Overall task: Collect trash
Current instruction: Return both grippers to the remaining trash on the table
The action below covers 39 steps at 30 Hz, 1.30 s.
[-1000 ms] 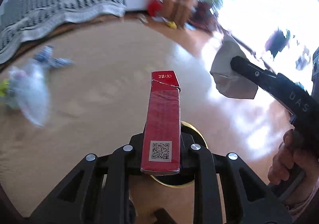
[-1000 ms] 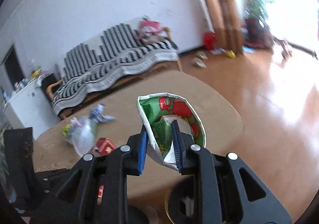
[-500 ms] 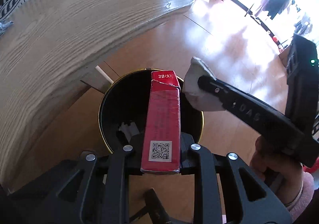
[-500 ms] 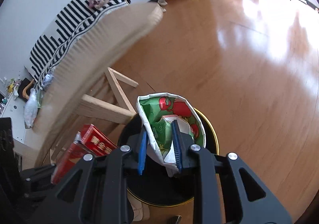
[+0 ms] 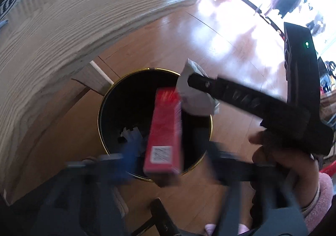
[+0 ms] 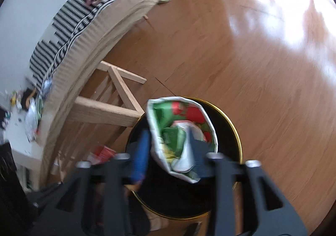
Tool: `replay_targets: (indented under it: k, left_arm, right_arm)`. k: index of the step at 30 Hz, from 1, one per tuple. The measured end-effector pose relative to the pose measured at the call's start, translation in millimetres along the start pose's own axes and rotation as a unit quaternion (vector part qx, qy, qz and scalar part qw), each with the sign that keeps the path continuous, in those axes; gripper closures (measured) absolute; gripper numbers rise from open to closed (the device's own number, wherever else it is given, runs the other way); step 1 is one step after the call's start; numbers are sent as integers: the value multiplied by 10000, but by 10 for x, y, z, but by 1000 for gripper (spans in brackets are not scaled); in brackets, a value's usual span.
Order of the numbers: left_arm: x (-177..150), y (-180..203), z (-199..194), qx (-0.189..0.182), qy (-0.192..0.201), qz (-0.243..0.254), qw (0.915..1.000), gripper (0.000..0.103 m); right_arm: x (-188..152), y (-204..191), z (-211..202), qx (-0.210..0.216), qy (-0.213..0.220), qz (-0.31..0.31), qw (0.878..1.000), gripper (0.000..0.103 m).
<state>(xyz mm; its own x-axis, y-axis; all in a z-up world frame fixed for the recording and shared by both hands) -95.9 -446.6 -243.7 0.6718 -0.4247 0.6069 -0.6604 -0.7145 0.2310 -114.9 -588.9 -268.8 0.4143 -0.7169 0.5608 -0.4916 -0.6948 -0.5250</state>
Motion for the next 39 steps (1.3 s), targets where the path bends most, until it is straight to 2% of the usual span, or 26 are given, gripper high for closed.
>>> replay_targets:
  k: [1, 4, 6, 10, 15, 18, 22, 24, 25, 27, 30, 32, 35, 39]
  left_arm:
    - [34, -3, -24, 17, 147, -35, 9999, 6]
    - [82, 45, -72, -6, 145, 124, 9998, 6]
    - [101, 26, -119, 149, 66, 152, 9998, 6]
    - [405, -45, -463, 311, 683, 54, 9972, 6]
    - [774, -417, -991, 639, 1261, -238, 9897, 6]
    - [946, -878, -1411, 1017, 1652, -523, 9796, 6]
    - [1023, -1812, -2018, 2098, 2166, -825, 9499, 6]
    - [962, -2180, -2168, 2044, 2063, -1325, 9477, 6]
    - [936, -2450, -2261, 2163, 2062, -1473, 9429, 6]
    - [886, -2837, -2422, 2615, 1995, -1494, 9325, 6]
    - [872, -3262, -2657, 2767, 2119, -1620, 9232, 6]
    - [869, -3452, -2677, 2756, 2038, -1502, 9274, 6]
    - [879, -3656, -2557, 2798, 1708, -950, 9400, 6]
    - [884, -3956, -2353, 2736, 1512, -809, 9464, 6]
  right_arm:
    - [54, 4, -33, 79, 61, 119, 9999, 10]
    - [177, 14, -125, -11, 244, 142, 9996, 7]
    - [263, 18, -210, -183, 518, 14, 9985, 7]
    - [423, -102, -379, -435, 1067, -580, 9916, 7]
    - [523, -385, -428, -435, 1286, -856, 9870, 7]
    - [623, -655, -469, -336, 1483, -1032, 9830, 7]
    - [797, -1207, -459, -146, 1709, -1346, 9759, 7]
    - [844, -1529, -416, 40, 1656, -1526, 9743, 7]
    - [852, -1726, -387, 134, 1633, -1651, 9726, 7]
    - [853, -2055, -346, 258, 1633, -1885, 9681, 7]
    - [773, -2681, -238, 554, 1547, -2325, 9586, 7]
    - [660, -3071, -158, 735, 1457, -2596, 9518, 7]
    - [424, -3663, 2, 1077, 1184, -2915, 9431, 7]
    - [107, -4386, 248, 1355, 950, -3302, 9293, 7]
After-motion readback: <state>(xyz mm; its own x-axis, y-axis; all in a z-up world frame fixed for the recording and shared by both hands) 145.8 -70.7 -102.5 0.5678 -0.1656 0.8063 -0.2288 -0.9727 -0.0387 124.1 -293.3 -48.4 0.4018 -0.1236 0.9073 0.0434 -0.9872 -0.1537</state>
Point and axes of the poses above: each gripper's, at about its wrist camera, not at the fingertips, and z roughly the way its jaws point, y to its right, x to its top, the point moved 10 cm from there along z, roughly the way its jaws point, and after that the axes turned 15 degrees about y, right-handed, at the moved point
